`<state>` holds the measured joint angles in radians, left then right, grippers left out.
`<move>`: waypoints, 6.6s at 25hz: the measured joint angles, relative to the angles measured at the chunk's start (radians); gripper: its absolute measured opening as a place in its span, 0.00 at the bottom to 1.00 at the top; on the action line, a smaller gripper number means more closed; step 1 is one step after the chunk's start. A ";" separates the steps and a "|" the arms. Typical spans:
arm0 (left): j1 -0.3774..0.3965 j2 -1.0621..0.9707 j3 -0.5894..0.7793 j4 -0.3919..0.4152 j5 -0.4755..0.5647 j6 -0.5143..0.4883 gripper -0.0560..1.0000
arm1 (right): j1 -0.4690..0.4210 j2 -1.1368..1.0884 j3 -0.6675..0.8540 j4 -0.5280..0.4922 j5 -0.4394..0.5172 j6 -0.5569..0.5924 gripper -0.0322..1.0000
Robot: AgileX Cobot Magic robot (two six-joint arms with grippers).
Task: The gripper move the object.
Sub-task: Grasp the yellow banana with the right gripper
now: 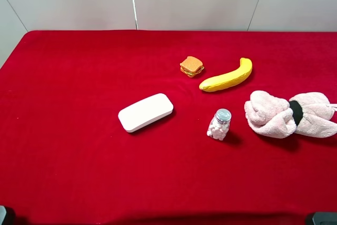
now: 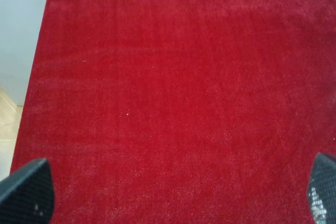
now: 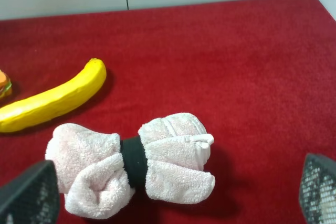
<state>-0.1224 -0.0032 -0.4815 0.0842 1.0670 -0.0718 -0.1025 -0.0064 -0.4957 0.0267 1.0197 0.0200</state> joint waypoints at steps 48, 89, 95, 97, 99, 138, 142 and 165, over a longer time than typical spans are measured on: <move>0.000 0.000 0.000 0.000 0.000 0.000 0.96 | 0.501 1.136 -0.440 0.029 -0.335 -0.242 0.70; 0.000 0.000 0.000 0.000 0.000 0.002 0.95 | 0.600 1.674 -0.571 -0.194 -0.383 -0.658 0.70; 0.000 0.000 0.000 0.000 0.000 0.002 0.95 | 0.580 1.720 -0.571 -0.206 -0.438 -0.666 0.70; 0.000 0.000 0.000 0.000 0.000 0.002 0.95 | 0.573 1.735 -0.571 -0.206 -0.453 -0.670 0.70; 0.000 0.000 0.000 0.000 0.000 0.002 0.95 | 0.566 1.752 -0.571 -0.208 -0.463 -0.670 0.70; 0.000 0.000 0.000 0.000 0.000 0.002 0.95 | 0.558 2.019 -0.571 -0.207 -0.613 -0.672 0.70; 0.000 0.000 0.000 0.000 0.000 0.002 0.95 | 0.558 2.024 -0.574 -0.207 -0.615 -0.672 0.70; 0.000 0.000 0.000 0.000 0.000 0.002 0.95 | 0.558 2.033 -0.583 -0.199 -0.586 -0.672 0.70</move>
<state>-0.1224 -0.0032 -0.4815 0.0842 1.0670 -0.0696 0.4559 2.0261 -1.0790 -0.1720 0.4334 -0.6525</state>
